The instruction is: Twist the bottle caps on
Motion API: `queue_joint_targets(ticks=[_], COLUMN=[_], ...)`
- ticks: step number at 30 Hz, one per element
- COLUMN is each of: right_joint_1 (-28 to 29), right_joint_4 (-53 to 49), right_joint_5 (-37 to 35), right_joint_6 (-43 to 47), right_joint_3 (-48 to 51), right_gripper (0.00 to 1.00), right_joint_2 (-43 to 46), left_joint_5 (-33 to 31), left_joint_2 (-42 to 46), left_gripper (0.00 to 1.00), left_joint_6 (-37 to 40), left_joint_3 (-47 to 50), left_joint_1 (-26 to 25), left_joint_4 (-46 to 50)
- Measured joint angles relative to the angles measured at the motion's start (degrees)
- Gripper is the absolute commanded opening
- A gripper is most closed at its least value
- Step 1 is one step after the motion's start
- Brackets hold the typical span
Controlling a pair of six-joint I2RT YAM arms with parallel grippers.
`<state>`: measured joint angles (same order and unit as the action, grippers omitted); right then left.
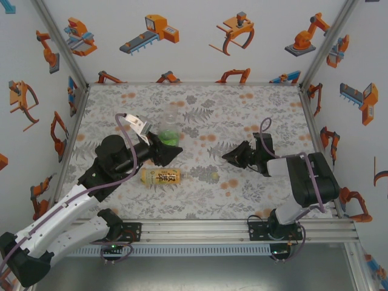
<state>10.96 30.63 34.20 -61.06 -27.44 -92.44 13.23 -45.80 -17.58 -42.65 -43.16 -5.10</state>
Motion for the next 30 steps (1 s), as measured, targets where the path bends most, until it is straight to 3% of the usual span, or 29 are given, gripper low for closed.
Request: queue_joint_targets(ticks=[5,15,18,30], right_joint_1=[0.0,0.0,0.0,0.5], right_joint_4=[4.3,6.4,0.8,-37.4], right_joint_5=[1.2,1.5,-0.3,-16.4], right_joint_6=[-1.6,-2.2,-0.3,16.1], right_joint_3=[0.5,2.5,2.1,-10.1], right_gripper=[0.23,0.39,0.41,0.43], right_joint_2=[-4.5,-3.7,-0.6,8.1], left_joint_5=[0.0,-0.2,-0.3,-0.4], left_joint_2=[0.0,1.2,1.2,1.5], left_gripper=[0.0,0.0,0.0,0.0], left_joint_6=[0.0,0.0,0.0,0.0], left_joint_3=[0.0,0.0,0.0,0.1], left_joint_1=[-0.1,-0.3,-0.3,-0.3], left_joint_4=[0.0,0.2,0.3,0.5])
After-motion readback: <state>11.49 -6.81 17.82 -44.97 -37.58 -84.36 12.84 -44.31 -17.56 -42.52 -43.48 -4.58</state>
